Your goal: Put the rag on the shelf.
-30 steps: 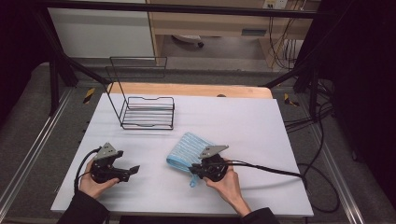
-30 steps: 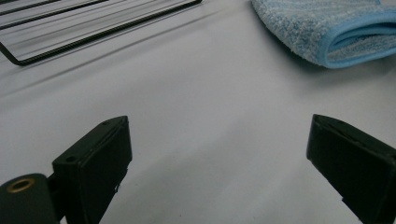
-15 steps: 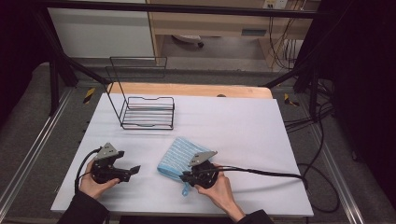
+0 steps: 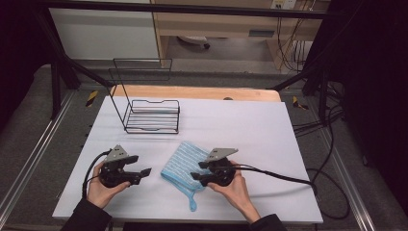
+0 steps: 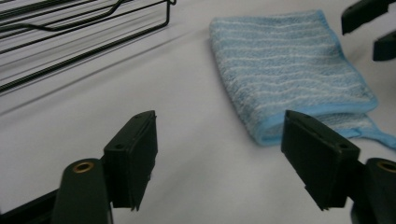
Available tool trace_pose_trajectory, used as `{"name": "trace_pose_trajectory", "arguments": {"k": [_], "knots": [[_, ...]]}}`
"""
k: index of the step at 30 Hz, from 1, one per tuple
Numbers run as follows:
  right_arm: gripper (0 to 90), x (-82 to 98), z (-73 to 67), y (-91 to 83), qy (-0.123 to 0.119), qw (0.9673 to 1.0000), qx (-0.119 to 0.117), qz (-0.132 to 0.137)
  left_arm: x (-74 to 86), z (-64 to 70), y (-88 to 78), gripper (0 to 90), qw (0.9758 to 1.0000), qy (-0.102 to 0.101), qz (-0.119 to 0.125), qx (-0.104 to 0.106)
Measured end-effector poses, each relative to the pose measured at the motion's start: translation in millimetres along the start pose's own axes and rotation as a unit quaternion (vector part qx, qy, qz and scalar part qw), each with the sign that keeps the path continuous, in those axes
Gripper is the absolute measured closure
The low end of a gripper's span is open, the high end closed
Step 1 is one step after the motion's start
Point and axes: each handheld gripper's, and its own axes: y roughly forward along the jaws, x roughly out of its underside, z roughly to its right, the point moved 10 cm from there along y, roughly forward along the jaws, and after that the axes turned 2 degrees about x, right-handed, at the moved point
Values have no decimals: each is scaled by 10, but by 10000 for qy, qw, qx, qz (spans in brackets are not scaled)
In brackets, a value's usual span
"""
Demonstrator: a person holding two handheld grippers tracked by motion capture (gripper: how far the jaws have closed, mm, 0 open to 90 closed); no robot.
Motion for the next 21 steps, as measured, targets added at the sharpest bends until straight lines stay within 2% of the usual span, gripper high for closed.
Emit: {"name": "trace_pose_trajectory", "arguments": {"k": [3, 8, 9, 12, 15, 19, 21], "knots": [[480, 3, 265, -98, 244, 9990, 354, 120, -100, 127, 81, 351, 9999, 42, -92, 121], [481, 122, 620, -122, 614, 9945, 845, 99, -176, 256, 276, 456, 9992, -3, -330, 208], [485, 145, 660, -113, 660, 9938, 890, 88, -176, 256, 276, 477, 9992, -3, -330, 208], [494, 188, 740, -69, 705, 9926, 986, 70, -177, 301, 426, 509, 9984, -34, -492, 267], [502, 200, 767, -26, 718, 9921, 1028, 49, -139, 324, 560, 522, 9975, -25, -639, 299], [520, 239, 829, 57, 814, 9908, 1080, 15, -20, 333, 674, 563, 9956, -35, -876, 329], [531, 278, 859, 98, 910, 9905, 1029, 5, 28, 332, 701, 581, 9949, -148, -917, 395]]}}
